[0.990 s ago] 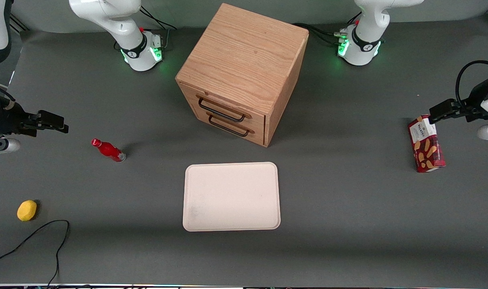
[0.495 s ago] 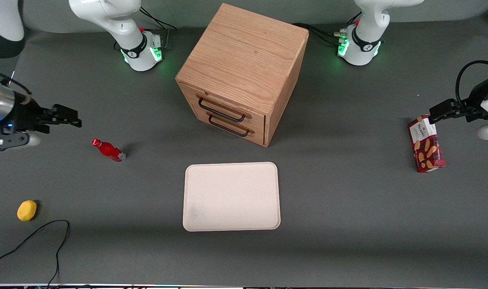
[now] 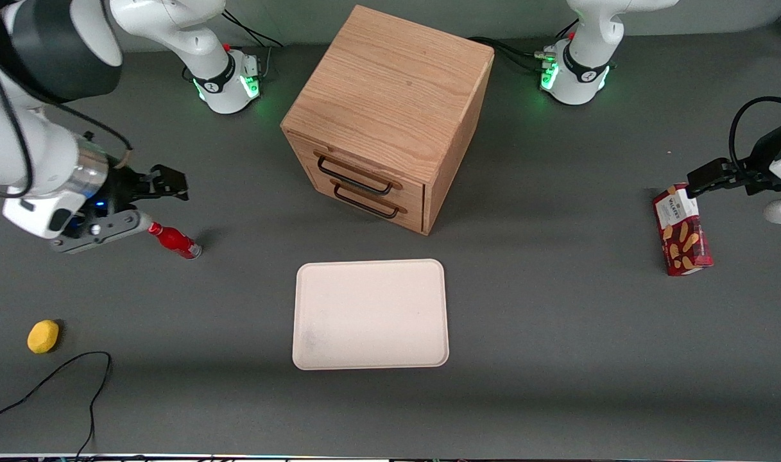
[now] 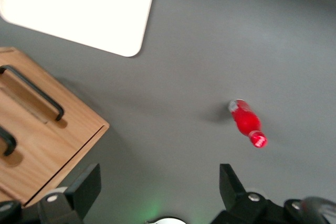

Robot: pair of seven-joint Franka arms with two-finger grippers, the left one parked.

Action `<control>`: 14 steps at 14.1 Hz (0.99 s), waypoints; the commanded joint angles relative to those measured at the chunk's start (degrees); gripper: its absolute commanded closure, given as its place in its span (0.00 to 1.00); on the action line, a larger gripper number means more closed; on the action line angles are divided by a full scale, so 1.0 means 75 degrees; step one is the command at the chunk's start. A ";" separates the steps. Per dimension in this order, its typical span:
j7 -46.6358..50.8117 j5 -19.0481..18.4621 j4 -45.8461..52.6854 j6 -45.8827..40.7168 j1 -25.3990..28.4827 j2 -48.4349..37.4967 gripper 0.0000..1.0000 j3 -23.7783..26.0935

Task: Open upper drawer
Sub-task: 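Move the right gripper toward the upper drawer's black handle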

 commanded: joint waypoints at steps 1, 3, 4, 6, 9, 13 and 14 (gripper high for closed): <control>0.0033 0.0140 0.0290 -0.0073 0.0812 0.0264 0.00 -0.0036; -0.0061 0.0234 0.0336 -0.0061 0.1049 0.0556 0.00 -0.0001; -0.0073 0.0710 0.0383 -0.0061 0.1038 0.0673 0.00 0.0046; -0.0224 0.1392 0.0395 -0.0049 0.1050 0.0908 0.00 0.0081; -0.1662 0.1477 0.0442 0.0033 0.1085 0.1166 0.00 0.0420; -0.3141 0.1852 0.0933 0.0068 0.1097 0.1705 0.00 0.0749; -0.3178 0.1852 0.1004 0.0126 0.1097 0.1857 0.00 0.0830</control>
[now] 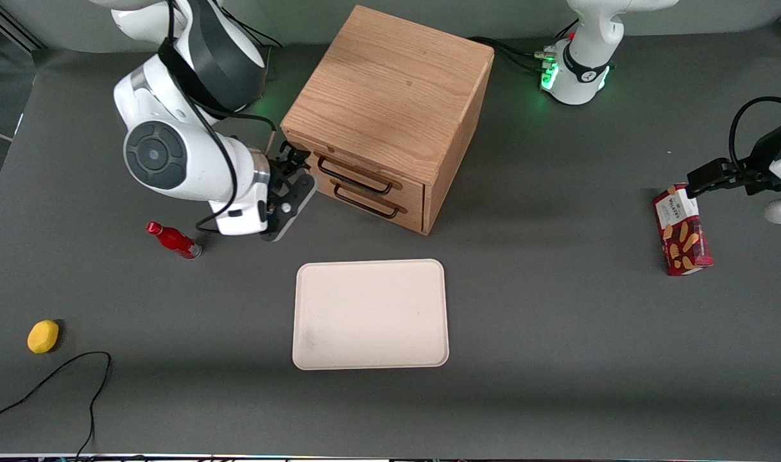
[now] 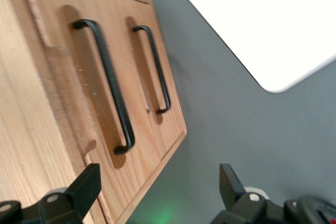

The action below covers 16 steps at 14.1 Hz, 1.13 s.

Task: Open upper drawer
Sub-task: 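Move the right gripper toward the upper drawer's black handle, then align the open right gripper around the upper drawer handle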

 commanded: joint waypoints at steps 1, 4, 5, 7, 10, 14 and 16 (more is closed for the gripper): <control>-0.0495 0.0202 0.0596 0.0022 -0.0031 0.0621 0.00 0.0220; -0.1208 0.0202 0.0690 0.0092 -0.0019 0.0833 0.00 0.0327; -0.1245 0.0202 0.0690 0.0092 -0.0019 0.0903 0.00 0.0385; -0.1257 0.0213 0.0679 0.0104 -0.0019 0.0962 0.00 0.0479; -0.1257 0.0377 0.0597 0.0104 0.0074 0.1056 0.00 0.0514; -0.1257 0.0459 0.0223 0.0371 0.0204 0.1033 0.00 0.0514; -0.1268 0.0553 0.0046 0.0467 0.0215 0.0998 0.00 0.0514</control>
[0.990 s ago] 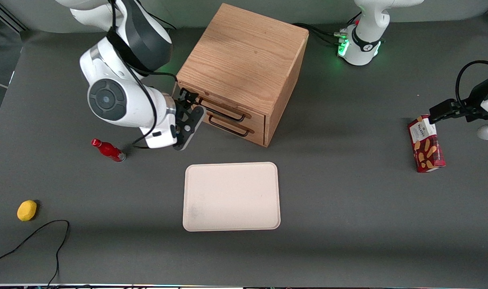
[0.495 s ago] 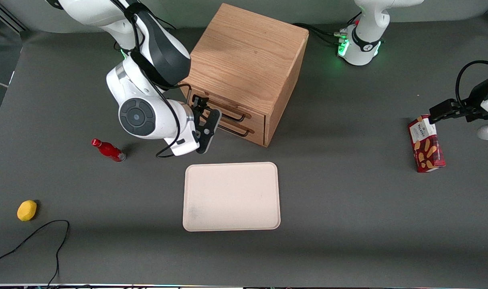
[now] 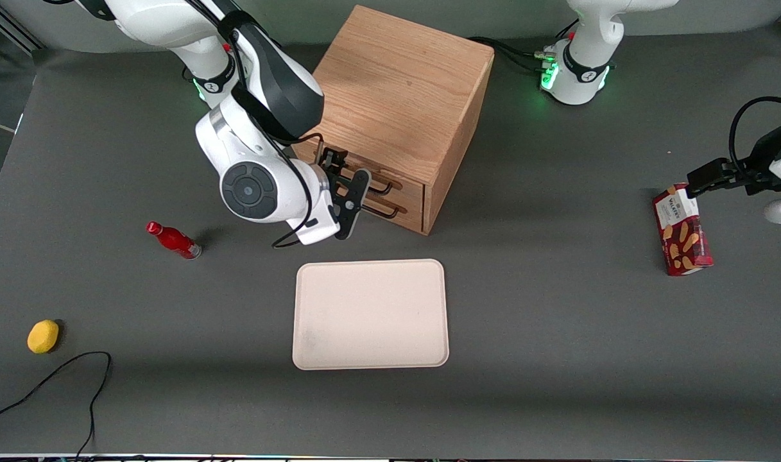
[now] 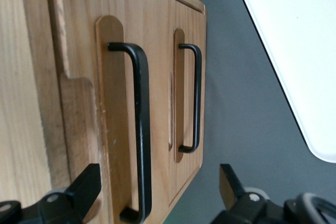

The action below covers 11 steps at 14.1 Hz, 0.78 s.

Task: Open upper drawer
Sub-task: 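Align the open right gripper around the upper drawer handle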

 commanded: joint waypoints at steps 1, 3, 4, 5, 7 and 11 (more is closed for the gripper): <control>-0.0185 0.0263 -0.0211 0.0173 0.0024 -0.0036 0.00 -0.0043; -0.0185 0.0263 -0.0292 0.0278 0.0036 -0.0036 0.00 -0.0043; -0.0185 0.0263 -0.0351 0.0290 0.0036 -0.0036 0.00 -0.0043; -0.0185 0.0263 -0.0398 0.0302 0.0036 -0.0036 0.00 -0.0043; -0.0185 0.0263 -0.0468 0.0349 0.0047 -0.0048 0.00 -0.0043; -0.0173 0.0263 -0.0621 0.0594 0.0317 -0.0071 0.00 -0.0054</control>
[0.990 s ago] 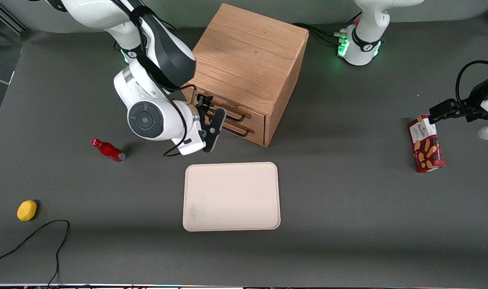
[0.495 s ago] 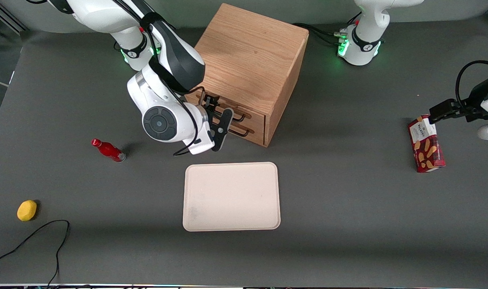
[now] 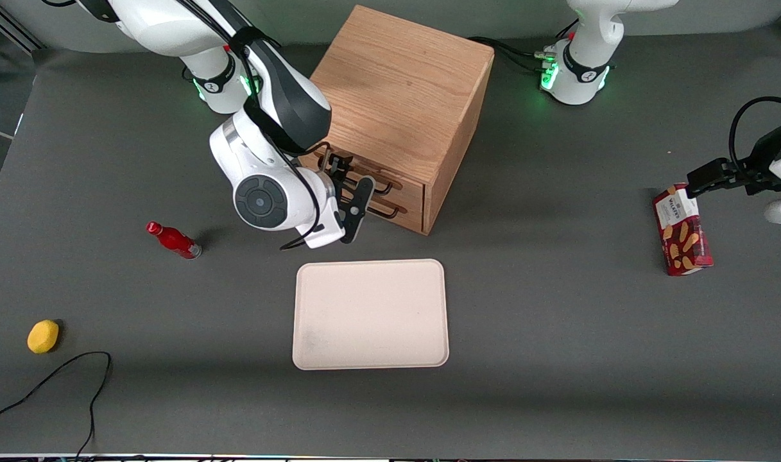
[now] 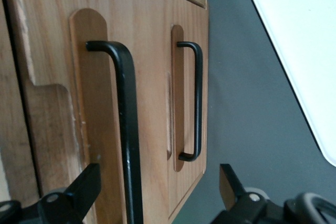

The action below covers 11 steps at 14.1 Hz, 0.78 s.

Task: Open upper drawer
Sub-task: 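Align the open right gripper around the upper drawer handle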

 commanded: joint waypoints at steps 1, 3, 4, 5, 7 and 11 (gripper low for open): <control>-0.0150 0.0165 -0.0220 0.0314 0.0248 -0.0108 0.00 -0.0067; -0.0150 0.0176 -0.0372 0.0537 0.0260 -0.0120 0.00 -0.0067; -0.0150 0.0165 -0.0384 0.0573 0.0260 -0.0108 0.00 -0.0067; -0.0150 0.0153 -0.0384 0.0608 0.0260 -0.0085 0.00 -0.0067; -0.0162 0.0118 -0.0373 0.0655 0.0213 -0.0062 0.00 -0.0079; -0.0302 0.0094 -0.0373 0.0667 0.0166 -0.0050 0.00 -0.0126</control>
